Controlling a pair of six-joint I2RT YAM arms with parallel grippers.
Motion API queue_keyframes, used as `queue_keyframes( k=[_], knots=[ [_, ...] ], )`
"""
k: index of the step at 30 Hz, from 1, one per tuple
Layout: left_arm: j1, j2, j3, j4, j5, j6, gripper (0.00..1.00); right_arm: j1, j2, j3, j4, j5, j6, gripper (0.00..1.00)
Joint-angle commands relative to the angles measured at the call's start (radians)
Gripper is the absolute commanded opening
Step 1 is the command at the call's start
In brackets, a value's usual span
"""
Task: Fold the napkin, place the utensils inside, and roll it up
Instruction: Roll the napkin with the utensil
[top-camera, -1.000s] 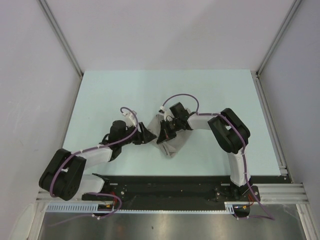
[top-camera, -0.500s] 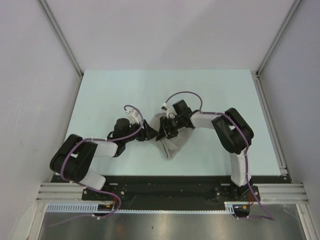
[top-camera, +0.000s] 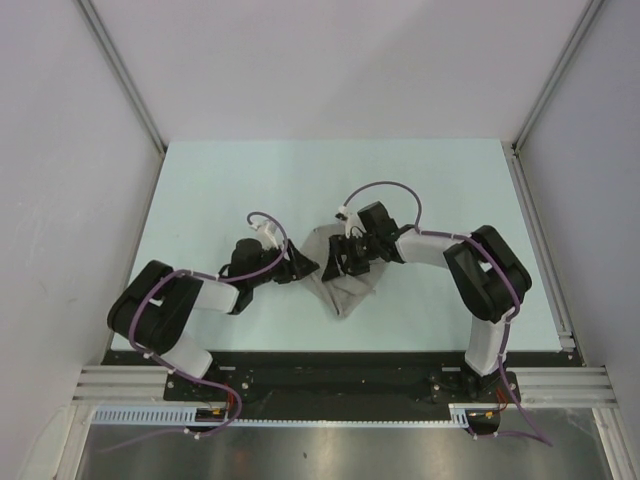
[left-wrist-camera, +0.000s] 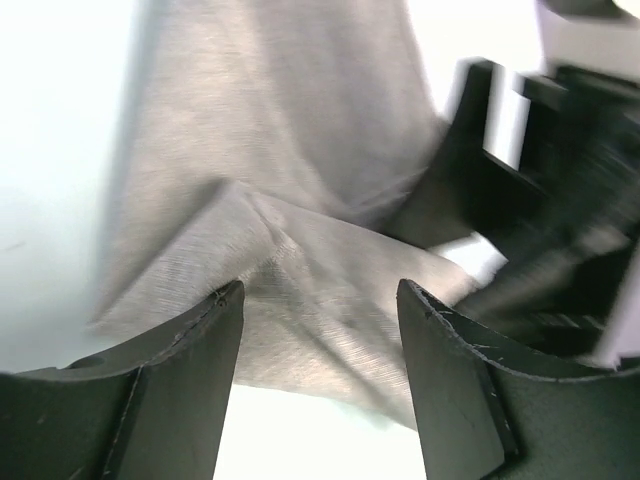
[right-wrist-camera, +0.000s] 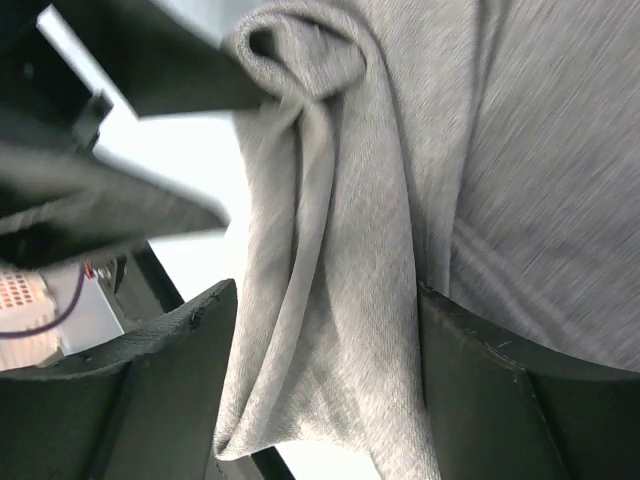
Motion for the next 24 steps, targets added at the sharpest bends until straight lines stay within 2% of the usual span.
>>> queue_keyframes(
  k=[1,8,16,20,24],
  knots=[
    [0.019,0.015,-0.022,-0.007,-0.087,-0.016,0.68,0.049,-0.045,-0.04,-0.026,0.019,-0.013,0.72],
    [0.029,-0.04,-0.056,0.013,-0.086,-0.05,0.68,0.121,-0.045,-0.031,0.011,0.067,0.04,0.72],
    [0.05,-0.159,-0.068,-0.047,-0.098,-0.046,0.68,0.195,-0.013,0.02,-0.013,0.131,0.05,0.73],
    [0.052,-0.163,-0.06,-0.07,-0.104,-0.029,0.68,0.238,-0.001,0.034,0.0,0.168,0.069,0.74],
    [0.052,-0.127,-0.071,-0.016,-0.066,-0.055,0.68,0.247,0.002,0.038,-0.007,0.206,0.076,0.74]
  ],
)
